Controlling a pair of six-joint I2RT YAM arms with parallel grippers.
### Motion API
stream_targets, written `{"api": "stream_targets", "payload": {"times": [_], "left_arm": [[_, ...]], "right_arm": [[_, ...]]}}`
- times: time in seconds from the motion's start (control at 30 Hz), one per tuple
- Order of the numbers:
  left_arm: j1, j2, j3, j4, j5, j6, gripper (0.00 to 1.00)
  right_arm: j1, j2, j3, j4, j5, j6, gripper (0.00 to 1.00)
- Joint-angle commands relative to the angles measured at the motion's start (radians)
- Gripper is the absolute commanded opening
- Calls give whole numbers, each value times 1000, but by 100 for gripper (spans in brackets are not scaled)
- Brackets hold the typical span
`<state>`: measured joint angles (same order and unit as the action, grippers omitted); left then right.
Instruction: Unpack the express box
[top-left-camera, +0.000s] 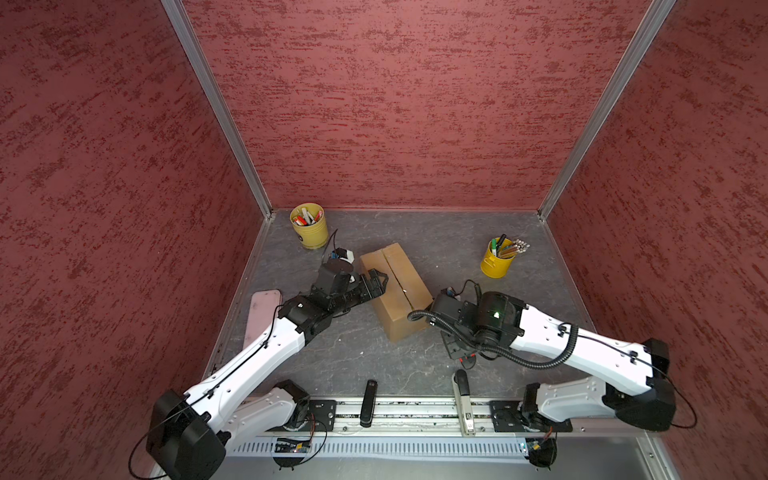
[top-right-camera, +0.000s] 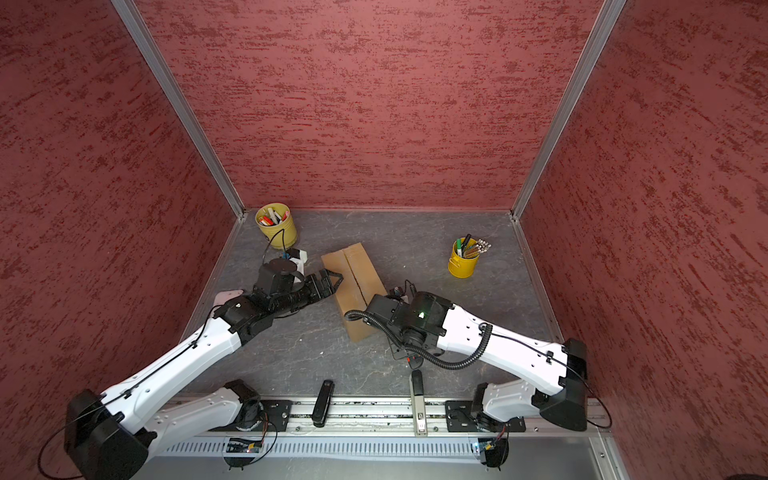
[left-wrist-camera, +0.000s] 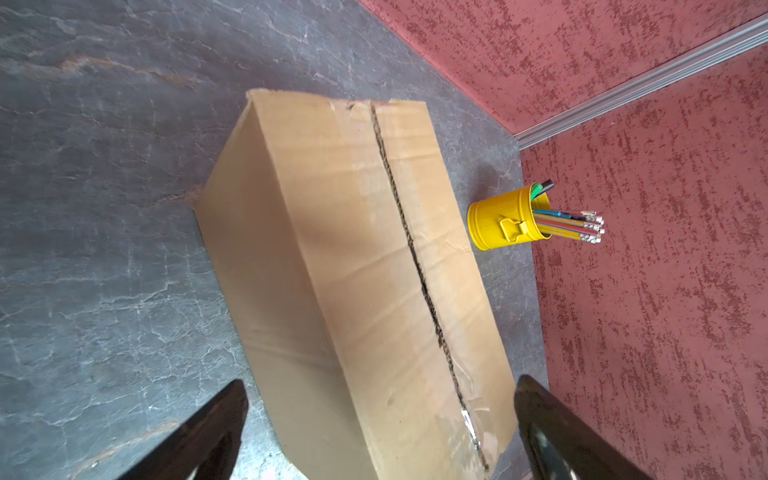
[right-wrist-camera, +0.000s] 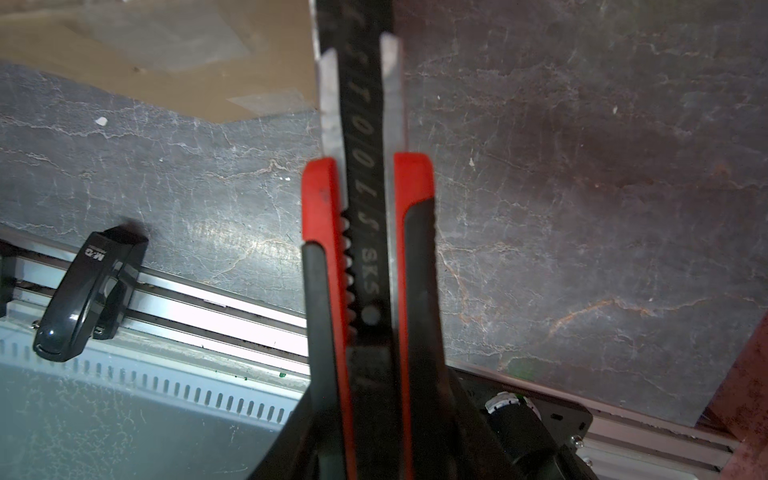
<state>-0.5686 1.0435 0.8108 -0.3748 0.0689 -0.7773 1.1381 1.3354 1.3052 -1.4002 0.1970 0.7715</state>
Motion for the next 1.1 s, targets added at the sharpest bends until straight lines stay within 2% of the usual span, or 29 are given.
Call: {"api": "stream_targets", "payload": {"times": [0.0,1.07], "left_arm": [[-7,-16,-15,19,-14,-1,100],[-46,56,-28,120,2,-17,100]], "right_arm": [[15,5,-13,27,-7,51,0],[60,0,-78,93,-50,118,0]]}}
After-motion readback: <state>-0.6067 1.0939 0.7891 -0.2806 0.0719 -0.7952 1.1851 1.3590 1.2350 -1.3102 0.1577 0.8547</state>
